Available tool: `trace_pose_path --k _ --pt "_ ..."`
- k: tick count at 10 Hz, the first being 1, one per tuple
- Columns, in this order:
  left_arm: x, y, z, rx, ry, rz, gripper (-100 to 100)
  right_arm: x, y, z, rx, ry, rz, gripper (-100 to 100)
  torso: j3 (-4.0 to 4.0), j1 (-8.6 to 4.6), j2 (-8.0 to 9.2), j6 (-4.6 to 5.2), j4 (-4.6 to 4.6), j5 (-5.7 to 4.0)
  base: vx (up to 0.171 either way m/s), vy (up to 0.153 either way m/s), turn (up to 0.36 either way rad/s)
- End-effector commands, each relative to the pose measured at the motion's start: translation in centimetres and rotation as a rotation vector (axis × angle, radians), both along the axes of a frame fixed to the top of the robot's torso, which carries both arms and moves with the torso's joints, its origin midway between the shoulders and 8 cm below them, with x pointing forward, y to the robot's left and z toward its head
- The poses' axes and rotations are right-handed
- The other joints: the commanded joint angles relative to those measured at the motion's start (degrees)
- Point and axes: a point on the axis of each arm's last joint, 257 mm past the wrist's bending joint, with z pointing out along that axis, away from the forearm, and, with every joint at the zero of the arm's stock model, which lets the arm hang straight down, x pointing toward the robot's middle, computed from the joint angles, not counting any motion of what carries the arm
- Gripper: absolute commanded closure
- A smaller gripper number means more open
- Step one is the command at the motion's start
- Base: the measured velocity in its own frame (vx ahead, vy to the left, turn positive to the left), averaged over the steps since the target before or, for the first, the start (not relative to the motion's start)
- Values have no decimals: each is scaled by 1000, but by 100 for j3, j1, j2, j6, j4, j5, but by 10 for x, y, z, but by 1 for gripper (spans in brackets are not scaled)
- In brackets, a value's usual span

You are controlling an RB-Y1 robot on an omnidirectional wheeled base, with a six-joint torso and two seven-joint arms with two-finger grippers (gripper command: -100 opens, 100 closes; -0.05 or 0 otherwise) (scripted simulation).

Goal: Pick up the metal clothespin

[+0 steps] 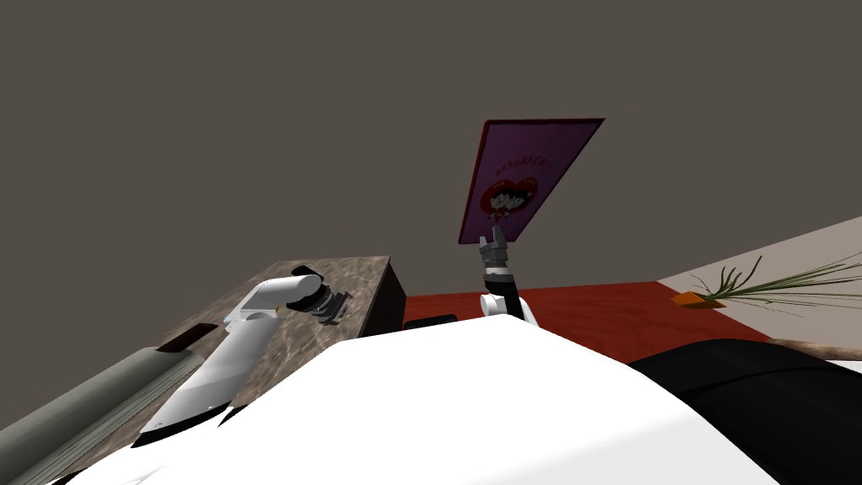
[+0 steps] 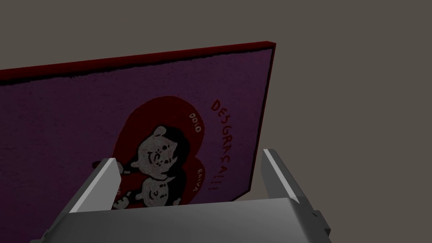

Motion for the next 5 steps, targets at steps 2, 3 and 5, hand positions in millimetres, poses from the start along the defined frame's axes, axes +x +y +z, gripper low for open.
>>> trace_pose_path --k 2,3,5 --pt "0 0 -5 0 -1 2 -100 0 0 0 0 0 0 0 1 0 2 -1 1 0 -13 4 -18" --pt "0 0 -6 0 -3 2 100 0 0 0 0 0 0 0 1 -2 0 -1 1 -1 0 0 0" --pt "0 0 -6 1 -2 2 100 0 0 0 0 0 0 0 -3 0 -5 0 -1 3 0 0 0"
